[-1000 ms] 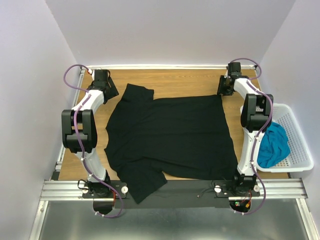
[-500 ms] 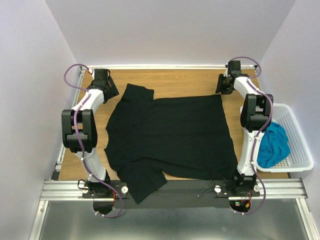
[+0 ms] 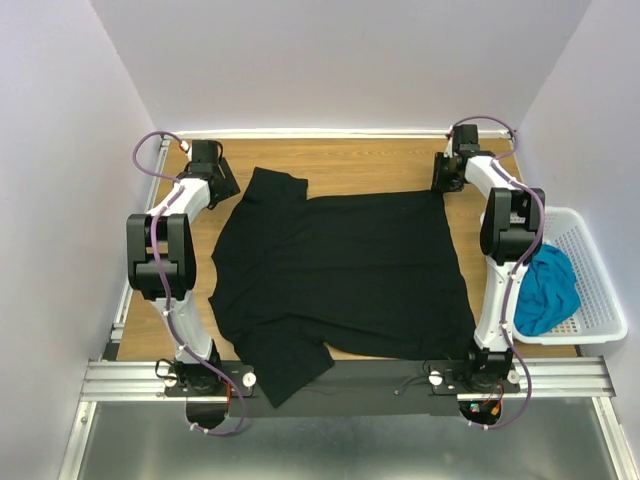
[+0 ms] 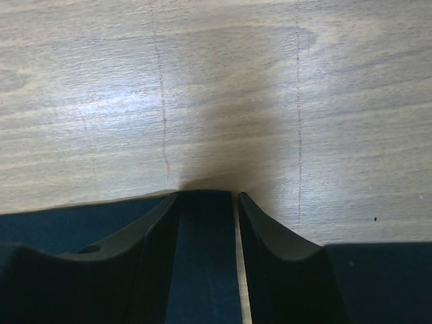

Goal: Fold and stack the t-shirts
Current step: Fold the tshirt

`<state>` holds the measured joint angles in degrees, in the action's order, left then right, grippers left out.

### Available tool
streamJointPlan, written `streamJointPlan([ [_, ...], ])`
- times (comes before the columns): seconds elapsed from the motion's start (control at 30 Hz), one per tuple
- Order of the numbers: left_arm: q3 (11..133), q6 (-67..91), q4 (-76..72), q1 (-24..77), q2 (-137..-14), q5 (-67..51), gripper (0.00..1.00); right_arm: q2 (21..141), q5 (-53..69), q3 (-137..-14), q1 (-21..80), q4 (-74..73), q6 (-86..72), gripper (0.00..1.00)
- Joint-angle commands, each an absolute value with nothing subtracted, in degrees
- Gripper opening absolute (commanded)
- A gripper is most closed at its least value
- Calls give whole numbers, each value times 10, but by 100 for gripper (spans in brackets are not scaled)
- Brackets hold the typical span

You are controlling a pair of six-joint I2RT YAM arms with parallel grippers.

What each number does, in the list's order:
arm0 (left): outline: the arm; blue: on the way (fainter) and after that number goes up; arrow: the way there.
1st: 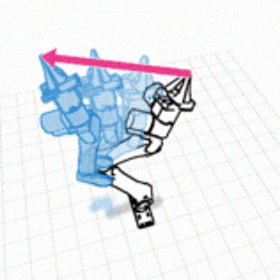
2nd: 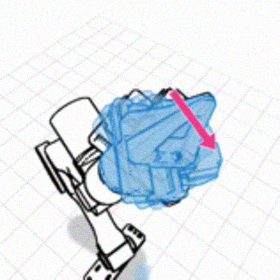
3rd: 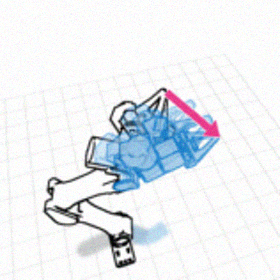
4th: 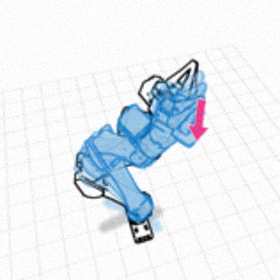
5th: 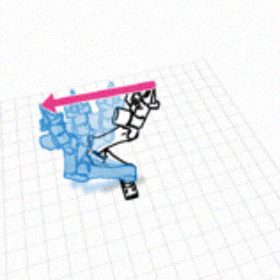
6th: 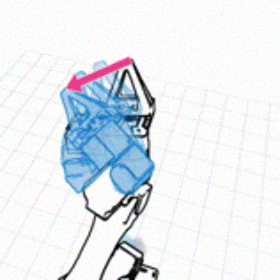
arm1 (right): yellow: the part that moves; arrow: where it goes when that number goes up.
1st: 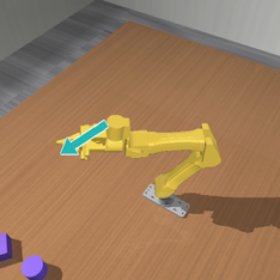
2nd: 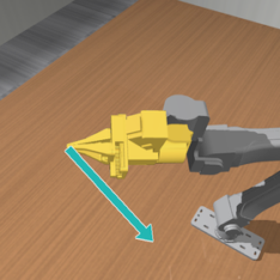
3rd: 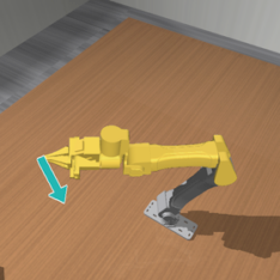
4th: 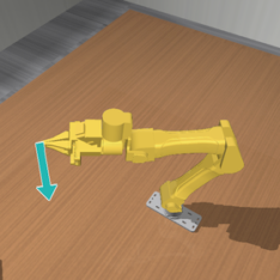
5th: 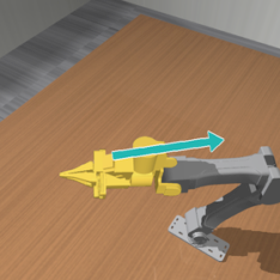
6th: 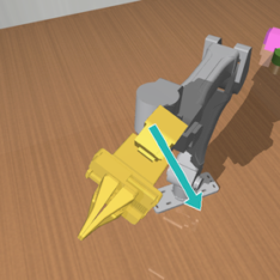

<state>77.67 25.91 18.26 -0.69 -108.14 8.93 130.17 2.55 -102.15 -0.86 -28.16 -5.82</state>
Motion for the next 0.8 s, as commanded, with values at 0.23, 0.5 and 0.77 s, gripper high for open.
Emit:
streamJointPlan([
  [0.23, 822, 251, 204, -2, -1119, 83, 78, 1332, -80, -990, 25, -317, -26, 35],
  [0.5, 867, 225, 221, 20, -1150, 83, 78, 1332, -86, -984, 26, -317, -33, 1],
  [0.77, 893, 199, 236, 26, -1182, 37, 69, 1330, -82, -990, 27, -317, -40, 1],
])
